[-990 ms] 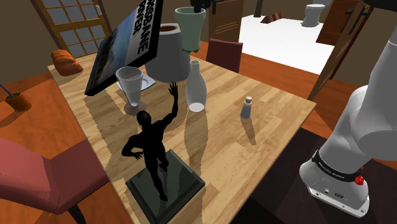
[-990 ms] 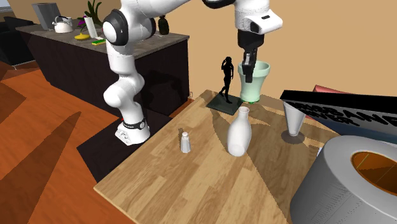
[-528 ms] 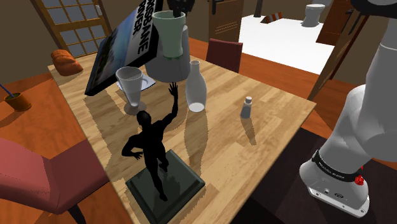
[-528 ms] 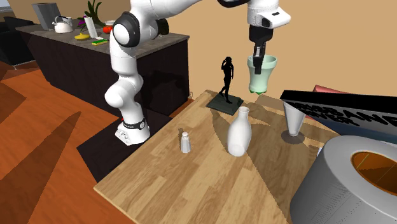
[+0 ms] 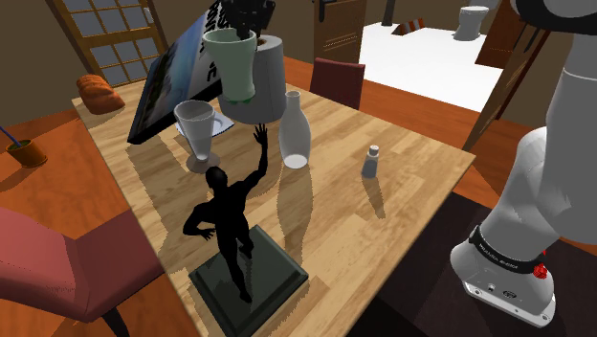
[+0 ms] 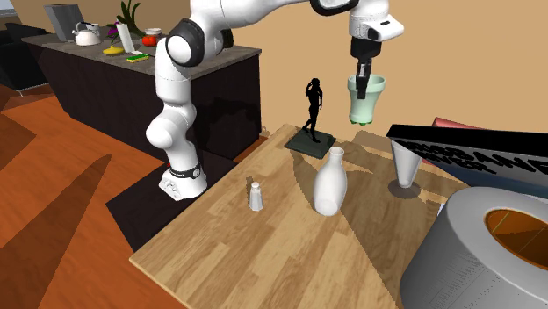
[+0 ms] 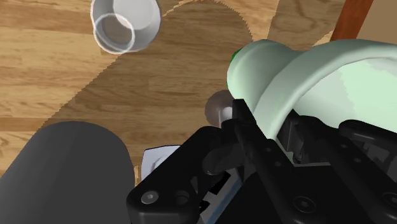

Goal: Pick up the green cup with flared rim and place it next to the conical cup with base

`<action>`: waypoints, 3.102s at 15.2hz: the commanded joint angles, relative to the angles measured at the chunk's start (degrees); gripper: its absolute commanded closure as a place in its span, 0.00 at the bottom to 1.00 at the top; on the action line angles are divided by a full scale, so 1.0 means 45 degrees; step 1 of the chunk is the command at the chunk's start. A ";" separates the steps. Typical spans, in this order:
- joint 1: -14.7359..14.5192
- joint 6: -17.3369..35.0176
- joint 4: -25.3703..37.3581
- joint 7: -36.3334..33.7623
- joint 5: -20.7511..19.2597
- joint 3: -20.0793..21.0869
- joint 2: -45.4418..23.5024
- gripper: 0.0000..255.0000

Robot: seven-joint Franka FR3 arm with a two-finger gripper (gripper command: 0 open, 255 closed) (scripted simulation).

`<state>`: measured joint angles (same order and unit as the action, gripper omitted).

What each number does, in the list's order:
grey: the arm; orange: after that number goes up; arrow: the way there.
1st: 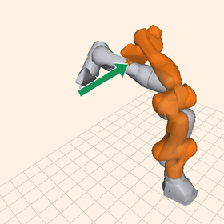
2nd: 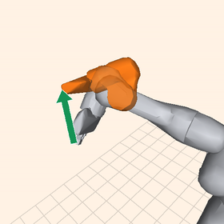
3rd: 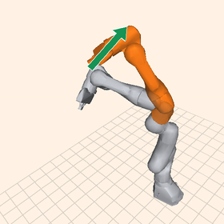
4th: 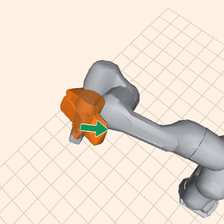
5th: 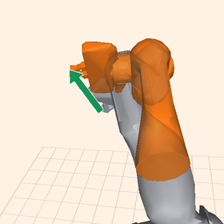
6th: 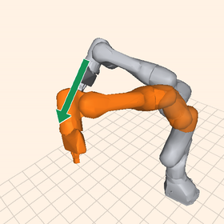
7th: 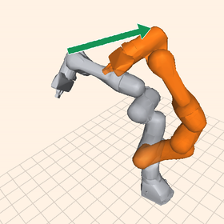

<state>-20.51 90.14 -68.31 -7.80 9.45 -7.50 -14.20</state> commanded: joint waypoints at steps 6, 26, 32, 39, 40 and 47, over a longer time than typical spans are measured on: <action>-0.0120 0.1474 -0.2025 0.0113 -0.0080 0.0023 0.0569 1.00; -0.0243 0.5038 -0.6026 0.0528 -0.0014 0.0079 0.0987 1.00; -0.0255 0.6014 -0.6890 0.0676 0.0069 0.0099 0.0866 1.00; -0.0260 0.7117 -0.7746 0.0868 0.0203 0.0130 0.0604 1.00; -0.0260 0.7272 -0.7855 0.0897 0.0226 0.0136 0.0556 1.00; -0.0251 0.8336 -0.8537 0.1117 0.0407 0.0182 0.0156 1.00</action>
<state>-21.60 126.92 -106.43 -2.85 11.15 -6.75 -13.13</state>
